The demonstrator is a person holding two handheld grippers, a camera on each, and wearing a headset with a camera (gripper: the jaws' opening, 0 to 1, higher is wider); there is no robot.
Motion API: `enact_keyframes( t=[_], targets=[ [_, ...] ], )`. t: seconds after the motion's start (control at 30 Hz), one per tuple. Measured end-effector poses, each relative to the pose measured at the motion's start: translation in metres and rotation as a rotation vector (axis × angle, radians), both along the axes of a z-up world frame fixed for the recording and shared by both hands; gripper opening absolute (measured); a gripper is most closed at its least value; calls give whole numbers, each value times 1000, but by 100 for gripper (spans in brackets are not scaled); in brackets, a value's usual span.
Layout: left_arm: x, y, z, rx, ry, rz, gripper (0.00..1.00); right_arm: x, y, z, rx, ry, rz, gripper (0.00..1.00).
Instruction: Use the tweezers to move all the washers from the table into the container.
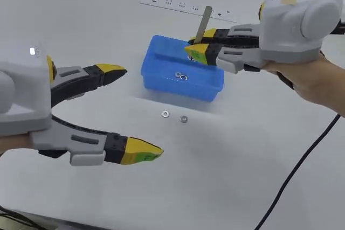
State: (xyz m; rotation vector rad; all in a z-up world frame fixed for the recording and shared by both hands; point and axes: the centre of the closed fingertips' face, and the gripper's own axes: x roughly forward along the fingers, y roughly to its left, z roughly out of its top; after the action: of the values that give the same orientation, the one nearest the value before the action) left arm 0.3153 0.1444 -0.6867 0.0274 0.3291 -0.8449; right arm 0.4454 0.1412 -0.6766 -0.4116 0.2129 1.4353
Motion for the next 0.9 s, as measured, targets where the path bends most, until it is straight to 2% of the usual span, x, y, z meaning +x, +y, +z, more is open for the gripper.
enact_keyframes(
  t=[0.03,0.13,0.2,0.27,0.4,0.57,0.7,0.9],
  targets=[
    [1,0,0,-5,1,3,99,3,1,-1,2,1,-5,9],
    [2,-3,2,-20,-2,-3,99,28,3,-9,10,6,-31,9],
    [3,-4,2,-18,4,-7,99,32,7,-15,12,21,-40,9],
    [4,-4,-2,10,6,-13,99,35,11,-27,-7,27,-41,9],
    [6,-1,-4,25,12,-10,99,36,14,-50,-48,50,-36,9],
    [9,4,-3,-15,24,26,99,38,13,-70,-91,70,-47,10],
    [7,5,-8,-10,36,32,99,38,11,-76,-106,89,-56,10],
    [5,2,-10,-9,42,25,99,35,9,-78,-119,89,-53,10]
  ],
)
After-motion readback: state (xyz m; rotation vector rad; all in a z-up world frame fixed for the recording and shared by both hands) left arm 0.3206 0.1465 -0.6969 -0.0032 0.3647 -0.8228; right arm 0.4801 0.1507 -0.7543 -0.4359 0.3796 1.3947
